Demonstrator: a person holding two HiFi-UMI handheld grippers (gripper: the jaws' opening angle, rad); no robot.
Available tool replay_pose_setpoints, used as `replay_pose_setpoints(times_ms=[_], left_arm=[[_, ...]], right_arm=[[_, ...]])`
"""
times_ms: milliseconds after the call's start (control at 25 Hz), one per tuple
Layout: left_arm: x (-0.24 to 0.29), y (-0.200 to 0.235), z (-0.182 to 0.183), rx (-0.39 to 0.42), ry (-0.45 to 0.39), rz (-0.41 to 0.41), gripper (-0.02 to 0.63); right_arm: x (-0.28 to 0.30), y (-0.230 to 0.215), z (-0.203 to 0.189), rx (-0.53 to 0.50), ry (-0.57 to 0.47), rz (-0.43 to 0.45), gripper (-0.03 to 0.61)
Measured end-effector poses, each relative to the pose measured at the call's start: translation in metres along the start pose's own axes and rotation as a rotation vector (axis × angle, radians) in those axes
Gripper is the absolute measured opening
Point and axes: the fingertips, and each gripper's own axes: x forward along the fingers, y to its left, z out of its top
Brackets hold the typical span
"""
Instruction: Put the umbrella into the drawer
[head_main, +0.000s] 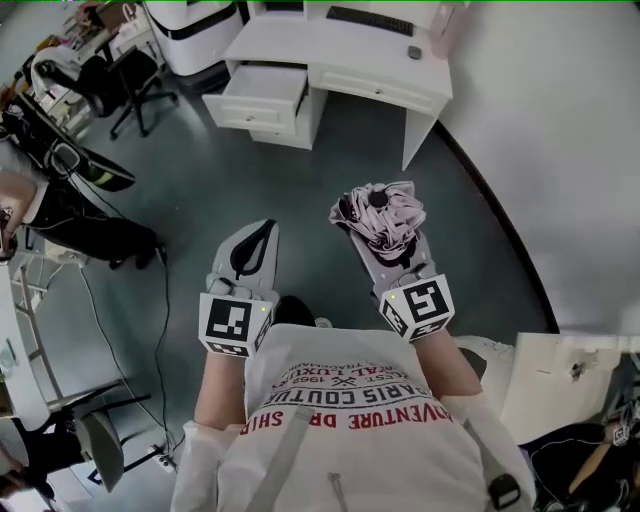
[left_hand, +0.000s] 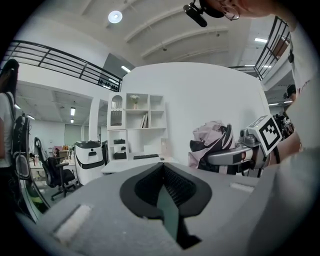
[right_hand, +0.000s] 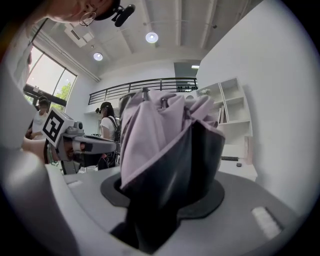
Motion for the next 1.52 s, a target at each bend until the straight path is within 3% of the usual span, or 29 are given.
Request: replay_pose_setpoints(times_ms=[200,480,800,1160,1360,1520], left_arm=[[0.009,0.021,-0.01,-0.008,0.023,0.031,0.008],[0.064,0.09,-0.016,-0.015,0.016,0.02,0.007],[0.177,0.229,0.006,-0.018,0.015,-0.049,0.008],[0.28,0.39,0.022,-0.018,0.021,-0.118,0.007],[0.315,0.445,0.01,-0.053,0.039,-0.132,0.008],[0.344,0.471,-0.004,-0.079,0.034,-0.153,0.008]], right_arm=[[0.025,-0.01,-0.012,0.027,0.033,0.014,0.206],[0.11,-0.031,-0.016,0.047,0.058,0.004,0.207],[0.264,-0.085,0.016,0.093,0.072,-0.098,0.21],[0.448,-0.103,0.043,0.102,0.107,-0.159,0.213],[0.512,-0.109,0.037,0.101,0.155,-0.153,0.215],[0.561,-0.115,0.019,0.092,0.222,-0.097,0.216]])
